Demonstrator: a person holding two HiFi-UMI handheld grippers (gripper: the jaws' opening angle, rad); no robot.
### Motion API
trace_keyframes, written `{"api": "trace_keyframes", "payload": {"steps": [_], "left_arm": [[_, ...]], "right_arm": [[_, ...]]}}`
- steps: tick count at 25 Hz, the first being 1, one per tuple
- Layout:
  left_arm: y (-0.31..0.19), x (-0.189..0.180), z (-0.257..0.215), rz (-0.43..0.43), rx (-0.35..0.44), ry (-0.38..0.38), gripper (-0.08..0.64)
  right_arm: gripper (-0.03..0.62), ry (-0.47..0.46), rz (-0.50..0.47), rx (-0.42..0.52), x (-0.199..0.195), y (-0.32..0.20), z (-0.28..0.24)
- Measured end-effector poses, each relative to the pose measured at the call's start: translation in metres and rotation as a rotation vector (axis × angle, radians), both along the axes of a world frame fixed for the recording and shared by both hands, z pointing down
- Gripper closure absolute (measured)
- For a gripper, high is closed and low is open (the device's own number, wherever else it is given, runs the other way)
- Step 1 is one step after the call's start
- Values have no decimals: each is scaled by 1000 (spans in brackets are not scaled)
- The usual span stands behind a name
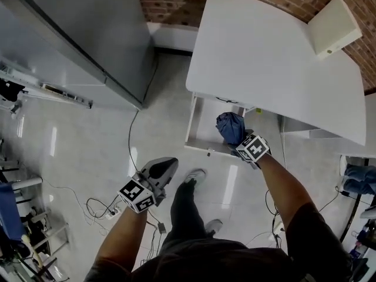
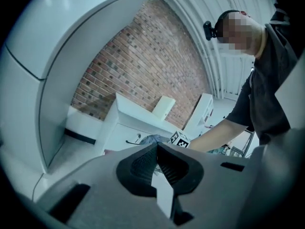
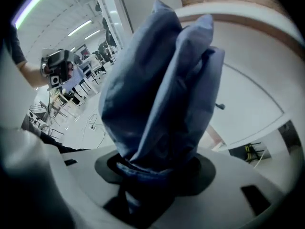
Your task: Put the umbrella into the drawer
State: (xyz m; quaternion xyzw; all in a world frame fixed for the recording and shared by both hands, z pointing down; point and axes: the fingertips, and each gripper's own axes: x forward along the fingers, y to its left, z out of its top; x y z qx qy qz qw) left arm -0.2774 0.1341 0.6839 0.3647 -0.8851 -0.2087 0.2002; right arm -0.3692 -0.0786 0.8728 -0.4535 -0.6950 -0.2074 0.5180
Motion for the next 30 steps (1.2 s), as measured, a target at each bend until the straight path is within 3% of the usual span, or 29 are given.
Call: {"api": "trace_keyframes", "payload": {"steps": [6, 14, 20, 30], "left_arm": [[49, -19, 57, -35, -2, 47, 558], [92, -30, 118, -44, -10, 91, 558], [103, -34, 135, -44, -25, 107, 558], [105, -31, 155, -35, -30, 133, 558]], "right_arm": [[353, 68, -15, 67, -38, 40, 101], [353, 148, 59, 130, -64, 72, 203], [353, 158, 92, 200, -82, 71, 250], [348, 157, 137, 258, -96, 68, 285]]}}
